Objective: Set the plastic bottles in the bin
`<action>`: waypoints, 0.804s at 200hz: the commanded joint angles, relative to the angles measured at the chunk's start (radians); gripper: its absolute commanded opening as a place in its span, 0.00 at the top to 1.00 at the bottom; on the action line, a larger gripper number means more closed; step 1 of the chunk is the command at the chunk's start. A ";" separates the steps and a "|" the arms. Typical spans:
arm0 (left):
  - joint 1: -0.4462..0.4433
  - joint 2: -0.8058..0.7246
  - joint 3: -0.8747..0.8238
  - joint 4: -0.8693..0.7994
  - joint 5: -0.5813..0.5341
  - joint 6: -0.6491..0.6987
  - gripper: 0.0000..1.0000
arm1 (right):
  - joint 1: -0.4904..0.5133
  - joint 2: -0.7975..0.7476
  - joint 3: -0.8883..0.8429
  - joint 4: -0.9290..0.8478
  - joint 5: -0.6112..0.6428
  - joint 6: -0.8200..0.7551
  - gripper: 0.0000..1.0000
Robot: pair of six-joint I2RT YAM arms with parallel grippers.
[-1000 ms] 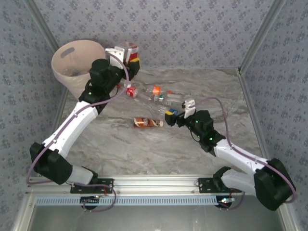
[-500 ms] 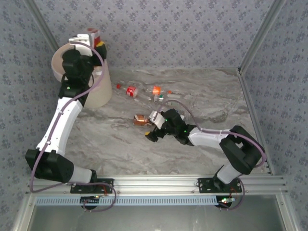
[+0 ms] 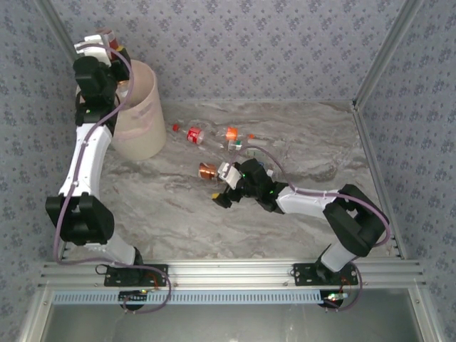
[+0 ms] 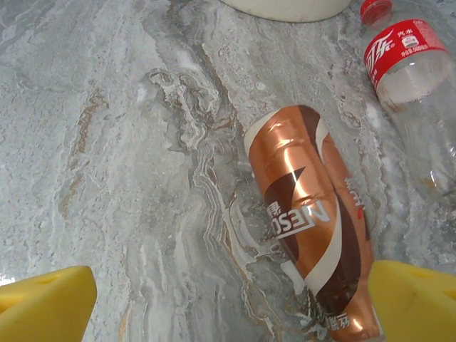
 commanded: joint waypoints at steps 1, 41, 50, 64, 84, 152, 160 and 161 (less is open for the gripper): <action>0.002 0.015 0.053 -0.042 -0.024 -0.085 0.55 | 0.006 -0.032 -0.025 0.015 0.014 0.019 0.00; 0.001 0.022 -0.006 -0.050 -0.052 -0.159 0.49 | 0.006 -0.043 -0.044 0.033 0.028 0.029 0.00; 0.002 0.028 -0.004 -0.068 -0.064 -0.172 0.47 | 0.006 -0.046 -0.045 0.032 0.030 0.026 0.00; 0.002 0.028 0.007 -0.121 -0.083 -0.197 0.44 | 0.006 -0.049 -0.050 0.030 0.033 0.026 0.00; 0.002 0.007 -0.004 -0.161 -0.125 -0.228 0.38 | 0.006 -0.057 -0.061 0.037 0.040 0.028 0.00; 0.002 -0.052 -0.035 -0.230 -0.208 -0.325 0.07 | -0.001 -0.060 -0.073 0.053 0.050 0.056 0.00; 0.001 -0.062 -0.041 -0.226 -0.211 -0.329 0.05 | -0.003 -0.060 -0.073 0.058 0.052 0.065 0.00; 0.001 -0.064 -0.041 -0.226 -0.210 -0.329 0.04 | -0.004 -0.060 -0.074 0.058 0.050 0.067 0.00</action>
